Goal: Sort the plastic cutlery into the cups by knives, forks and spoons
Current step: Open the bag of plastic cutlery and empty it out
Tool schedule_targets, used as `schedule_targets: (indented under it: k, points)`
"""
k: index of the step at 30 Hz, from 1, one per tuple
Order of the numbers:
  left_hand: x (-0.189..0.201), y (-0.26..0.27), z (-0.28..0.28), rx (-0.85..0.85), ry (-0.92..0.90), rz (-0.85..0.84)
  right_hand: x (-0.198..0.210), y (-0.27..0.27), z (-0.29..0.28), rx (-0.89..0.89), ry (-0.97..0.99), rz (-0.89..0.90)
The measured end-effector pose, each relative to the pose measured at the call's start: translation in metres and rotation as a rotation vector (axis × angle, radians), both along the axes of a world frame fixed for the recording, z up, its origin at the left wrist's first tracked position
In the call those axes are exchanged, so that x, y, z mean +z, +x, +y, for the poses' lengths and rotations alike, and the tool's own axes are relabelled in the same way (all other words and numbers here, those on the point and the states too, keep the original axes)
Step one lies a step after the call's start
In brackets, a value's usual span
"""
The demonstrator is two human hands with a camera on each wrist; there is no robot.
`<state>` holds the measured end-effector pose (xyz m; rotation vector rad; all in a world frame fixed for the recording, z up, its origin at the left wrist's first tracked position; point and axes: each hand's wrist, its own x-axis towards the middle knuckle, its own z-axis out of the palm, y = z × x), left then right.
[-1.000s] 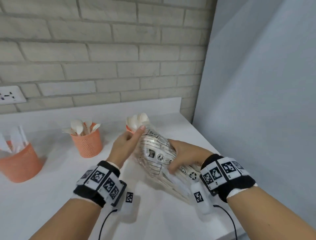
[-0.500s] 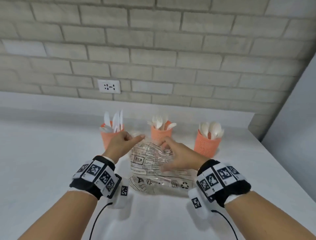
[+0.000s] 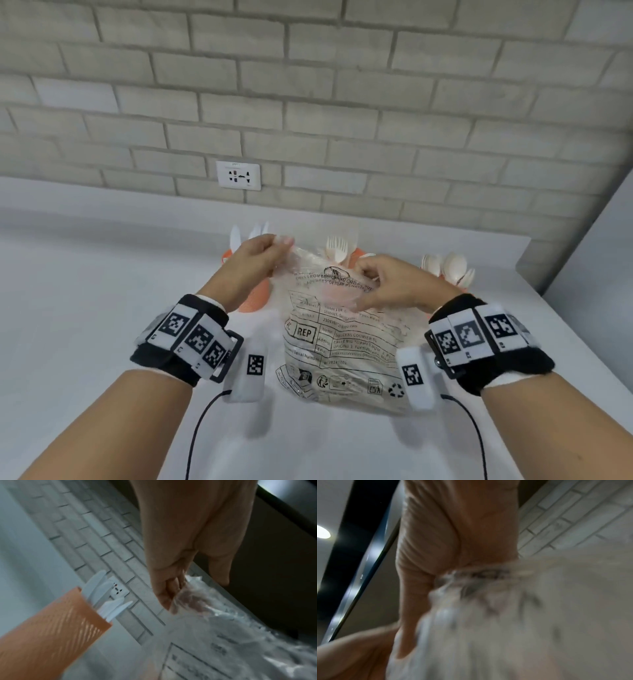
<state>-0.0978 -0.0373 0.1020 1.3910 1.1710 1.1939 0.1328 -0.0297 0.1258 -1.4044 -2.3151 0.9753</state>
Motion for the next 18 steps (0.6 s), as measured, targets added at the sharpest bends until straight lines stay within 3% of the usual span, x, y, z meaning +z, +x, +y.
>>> schedule_targets:
  k: [2, 6, 9, 12, 18]
  points:
    - [0.001, -0.002, 0.003, 0.053, 0.065, 0.065, 0.015, 0.006, 0.002, -0.001, 0.038, 0.012]
    - [0.008, -0.005, 0.009, 0.214, 0.202, -0.1, 0.04, 0.025, 0.009, -0.033, 0.138, -0.097]
    - [0.013, -0.005, 0.011, 0.26, 0.265, -0.132, 0.054, 0.038, 0.011, -0.196, 0.316, -0.139]
    - [0.021, -0.002, 0.012, 0.265, 0.323, -0.119, 0.063, 0.044, 0.009, -0.247, 0.444, -0.045]
    - [0.036, 0.006, 0.016, 0.402, 0.43, -0.192, 0.075, 0.048, -0.005, -0.139, 0.288, 0.269]
